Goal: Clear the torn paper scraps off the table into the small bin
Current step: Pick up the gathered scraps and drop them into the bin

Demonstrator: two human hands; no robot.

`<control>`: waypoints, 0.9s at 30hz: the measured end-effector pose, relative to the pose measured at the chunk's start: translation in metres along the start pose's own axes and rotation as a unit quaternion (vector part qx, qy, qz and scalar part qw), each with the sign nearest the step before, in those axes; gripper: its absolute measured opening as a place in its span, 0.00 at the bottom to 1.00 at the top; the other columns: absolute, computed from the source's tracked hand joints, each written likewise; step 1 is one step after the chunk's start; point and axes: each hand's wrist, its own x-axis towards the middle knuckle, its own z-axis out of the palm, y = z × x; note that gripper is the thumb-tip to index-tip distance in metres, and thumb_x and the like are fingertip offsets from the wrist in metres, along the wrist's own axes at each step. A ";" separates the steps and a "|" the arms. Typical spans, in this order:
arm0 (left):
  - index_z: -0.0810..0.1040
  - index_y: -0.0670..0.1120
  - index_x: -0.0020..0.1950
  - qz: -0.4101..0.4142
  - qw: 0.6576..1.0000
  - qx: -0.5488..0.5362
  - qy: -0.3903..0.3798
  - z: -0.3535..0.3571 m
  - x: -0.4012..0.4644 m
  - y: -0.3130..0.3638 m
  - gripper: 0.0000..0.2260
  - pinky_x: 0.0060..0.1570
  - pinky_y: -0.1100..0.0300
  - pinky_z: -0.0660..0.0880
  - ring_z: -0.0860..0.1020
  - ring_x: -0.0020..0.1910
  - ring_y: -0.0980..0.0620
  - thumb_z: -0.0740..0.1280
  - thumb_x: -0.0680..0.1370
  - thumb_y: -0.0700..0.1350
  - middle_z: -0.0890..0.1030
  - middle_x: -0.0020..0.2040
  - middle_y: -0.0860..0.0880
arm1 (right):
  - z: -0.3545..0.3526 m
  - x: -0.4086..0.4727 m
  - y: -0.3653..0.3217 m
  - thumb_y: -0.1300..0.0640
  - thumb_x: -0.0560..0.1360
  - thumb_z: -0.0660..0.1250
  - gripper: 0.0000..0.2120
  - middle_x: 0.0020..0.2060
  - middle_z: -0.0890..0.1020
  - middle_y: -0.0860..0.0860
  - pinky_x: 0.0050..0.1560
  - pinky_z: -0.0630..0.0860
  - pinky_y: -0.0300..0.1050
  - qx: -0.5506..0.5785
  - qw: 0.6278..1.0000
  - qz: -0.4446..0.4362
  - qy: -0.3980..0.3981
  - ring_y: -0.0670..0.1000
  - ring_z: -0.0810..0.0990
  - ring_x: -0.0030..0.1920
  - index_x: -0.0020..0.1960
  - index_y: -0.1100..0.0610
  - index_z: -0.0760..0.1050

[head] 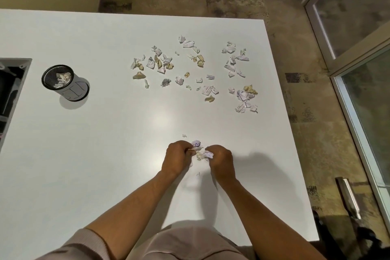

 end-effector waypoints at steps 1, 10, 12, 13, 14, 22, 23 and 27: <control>0.81 0.40 0.37 -0.020 0.999 -0.033 0.009 -0.004 -0.001 0.000 0.05 0.36 0.64 0.70 0.77 0.32 0.58 0.72 0.73 0.38 0.80 0.30 0.51 | -0.001 0.000 -0.002 0.54 0.68 0.58 0.11 0.23 0.68 0.47 0.30 0.64 0.47 0.011 1.000 0.012 0.011 0.47 0.66 0.28 0.27 0.50 0.65; 0.84 0.51 0.37 -0.112 0.971 -0.205 0.056 -0.049 -0.007 0.004 0.05 0.32 0.68 0.70 0.73 0.26 0.63 0.77 0.71 0.45 0.80 0.28 0.59 | 0.001 0.003 -0.025 0.61 0.71 0.74 0.10 0.40 0.86 0.45 0.51 0.81 0.49 0.209 0.952 0.224 0.024 0.47 0.85 0.43 0.43 0.46 0.84; 0.85 0.48 0.38 -0.129 0.961 -0.233 0.069 -0.061 -0.007 0.001 0.03 0.31 0.71 0.69 0.73 0.27 0.63 0.77 0.71 0.44 0.80 0.28 0.58 | 0.003 0.005 -0.037 0.62 0.71 0.74 0.06 0.42 0.87 0.50 0.54 0.81 0.53 0.289 0.923 0.251 0.036 0.53 0.85 0.46 0.47 0.53 0.85; 0.85 0.48 0.39 -0.137 0.957 -0.246 0.075 -0.069 -0.007 -0.002 0.03 0.32 0.70 0.69 0.73 0.28 0.62 0.77 0.71 0.44 0.80 0.28 0.58 | 0.006 0.006 -0.044 0.63 0.72 0.73 0.06 0.43 0.87 0.52 0.55 0.80 0.54 0.325 0.908 0.260 0.042 0.55 0.85 0.47 0.47 0.55 0.84; 0.85 0.48 0.39 -0.144 0.952 -0.260 0.079 -0.076 -0.008 -0.005 0.03 0.34 0.69 0.70 0.74 0.30 0.61 0.77 0.71 0.44 0.80 0.30 0.58 | 0.008 0.007 -0.050 0.63 0.72 0.73 0.06 0.44 0.86 0.54 0.56 0.80 0.55 0.357 0.894 0.268 0.046 0.57 0.85 0.47 0.48 0.56 0.84; 0.85 0.47 0.39 -0.143 0.928 -0.322 0.122 -0.151 -0.008 -0.037 0.03 0.45 0.58 0.74 0.78 0.35 0.54 0.77 0.71 0.44 0.84 0.35 0.50 | 0.045 0.025 -0.117 0.63 0.74 0.70 0.06 0.41 0.83 0.56 0.48 0.74 0.49 0.488 0.825 0.283 0.023 0.55 0.78 0.43 0.51 0.60 0.83; 0.85 0.47 0.39 -0.144 0.925 -0.325 0.130 -0.162 -0.007 -0.043 0.03 0.46 0.57 0.75 0.78 0.36 0.54 0.77 0.71 0.44 0.84 0.36 0.49 | 0.052 0.028 -0.128 0.64 0.75 0.69 0.06 0.41 0.83 0.56 0.47 0.73 0.48 0.497 0.819 0.286 0.018 0.54 0.78 0.42 0.51 0.60 0.82; 0.85 0.47 0.38 -0.149 0.915 -0.336 0.166 -0.204 0.000 -0.062 0.03 0.46 0.56 0.75 0.77 0.36 0.53 0.77 0.71 0.44 0.83 0.35 0.49 | 0.077 0.039 -0.164 0.64 0.75 0.69 0.06 0.41 0.84 0.54 0.44 0.75 0.42 0.511 0.810 0.289 -0.002 0.50 0.80 0.41 0.51 0.60 0.82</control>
